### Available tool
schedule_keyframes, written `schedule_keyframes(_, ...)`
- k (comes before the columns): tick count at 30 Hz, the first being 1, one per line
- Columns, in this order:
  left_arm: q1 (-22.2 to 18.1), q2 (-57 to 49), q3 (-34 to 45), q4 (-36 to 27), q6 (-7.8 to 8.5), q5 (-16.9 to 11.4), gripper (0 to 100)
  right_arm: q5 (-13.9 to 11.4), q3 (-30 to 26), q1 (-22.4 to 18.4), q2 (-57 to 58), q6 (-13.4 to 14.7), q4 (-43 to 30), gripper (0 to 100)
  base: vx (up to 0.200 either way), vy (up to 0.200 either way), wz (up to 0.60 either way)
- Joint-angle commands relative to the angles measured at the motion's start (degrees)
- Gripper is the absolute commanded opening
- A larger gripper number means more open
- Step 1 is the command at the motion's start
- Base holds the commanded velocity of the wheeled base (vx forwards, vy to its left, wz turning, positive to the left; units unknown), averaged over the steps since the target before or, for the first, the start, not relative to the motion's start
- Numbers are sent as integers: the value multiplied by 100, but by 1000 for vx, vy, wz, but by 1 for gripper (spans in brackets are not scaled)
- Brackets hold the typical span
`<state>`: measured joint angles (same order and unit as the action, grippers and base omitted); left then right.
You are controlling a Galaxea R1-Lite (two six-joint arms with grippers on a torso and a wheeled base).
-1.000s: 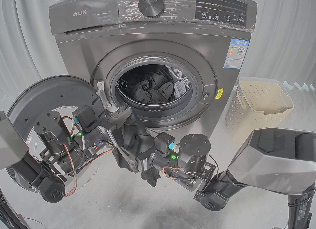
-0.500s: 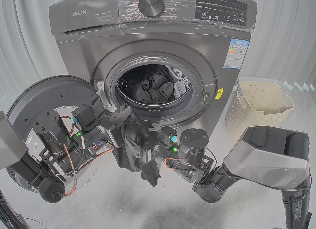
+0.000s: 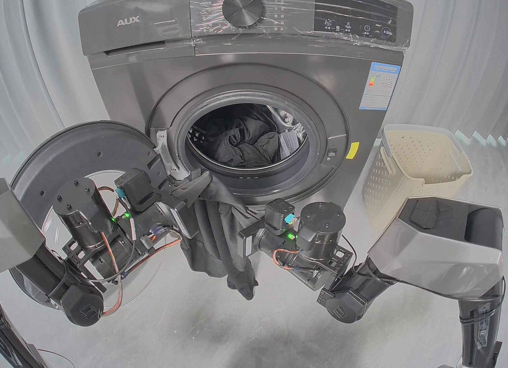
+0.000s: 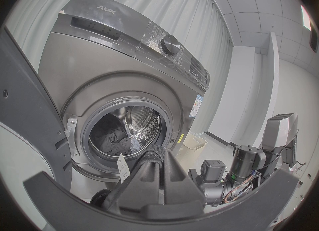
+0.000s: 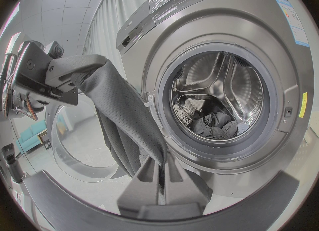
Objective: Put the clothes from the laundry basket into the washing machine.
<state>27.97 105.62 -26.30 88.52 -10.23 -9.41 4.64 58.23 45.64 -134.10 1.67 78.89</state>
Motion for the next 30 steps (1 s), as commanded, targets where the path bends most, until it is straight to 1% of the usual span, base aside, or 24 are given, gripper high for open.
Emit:
schedule_keyframes(1, 7, 11, 19, -1, 3, 1, 0, 1, -58, 6, 85, 9, 4, 0, 0, 0, 0)
schedule_keyframes(3, 7, 11, 19, -1, 3, 1, 0, 1, -119, 24, 85, 9, 4, 0, 0, 0, 0)
schedule_keyframes(4, 7, 11, 19, -1, 3, 1, 0, 1, -128, 33, 77, 9, 4, 100, 0, 0, 0)
schedule_keyframes(9, 16, 20, 19, -1, 3, 1, 0, 1, 4, 85, 68, 18, -22, 100, 0, 0, 0)
schedule_keyframes(16, 25, 20, 28, 8, 3, 1, 0, 1, 206, 50, 68, 0, -57, 100, 0, 0, 0)
schedule_keyframes(21, 7, 38, 28, -1, 3, 1, 0, 10, 188, 50, 68, 18, -49, 100, 0, 0, 0)
schedule_keyframes(22, 7, 38, 28, 8, 3, 1, 0, 10, 171, 59, 77, 18, -49, 0, 0, 0, 0)
schedule_keyframes(30, 7, 46, 37, -1, 3, 1, 0, 10, 109, 103, 200, 18, 22, 0, 0, 0, 0)
